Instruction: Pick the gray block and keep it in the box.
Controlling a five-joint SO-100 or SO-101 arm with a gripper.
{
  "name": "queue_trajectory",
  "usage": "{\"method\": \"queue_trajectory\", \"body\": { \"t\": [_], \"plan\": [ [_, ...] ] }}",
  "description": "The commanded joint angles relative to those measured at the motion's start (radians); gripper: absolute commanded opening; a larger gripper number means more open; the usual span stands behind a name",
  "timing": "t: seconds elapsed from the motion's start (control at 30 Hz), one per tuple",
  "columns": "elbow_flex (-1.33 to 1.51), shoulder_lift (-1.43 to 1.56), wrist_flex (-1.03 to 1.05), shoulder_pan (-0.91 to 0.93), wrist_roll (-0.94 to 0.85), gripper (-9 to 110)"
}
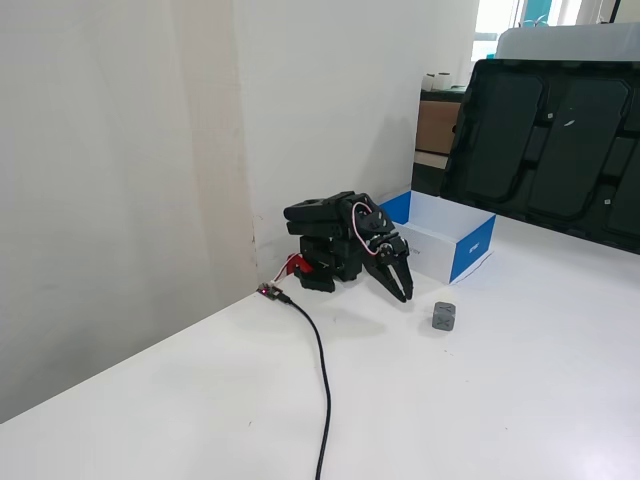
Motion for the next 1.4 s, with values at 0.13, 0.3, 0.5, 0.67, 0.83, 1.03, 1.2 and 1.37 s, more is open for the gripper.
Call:
{"method": "queue_trajectory", "body": {
  "t": [0.13,0.3,0.5,0.67,0.83,1.03,1.2,1.37],
  "plan": [
    [0.006,0.126,0.003,-0.003,0.008,0],
    [0.006,0.126,-0.003,-0.026,0.000,0],
    [-0.034,0.123,-0.012,-0.020,-0.006,0],
    [-0.144,0.037,0.014,-0.034,-0.003,0],
    [-0.272,-0.255,-0.078,-0.038,0.000,0],
    [-0.442,-0.611,-0.112,-0.064,-0.015,0],
    [-0.563,-0.818,-0.107,-0.086,-0.086,0],
    [-0.617,-0.902,-0.120,-0.092,-0.149,0]
  ]
}}
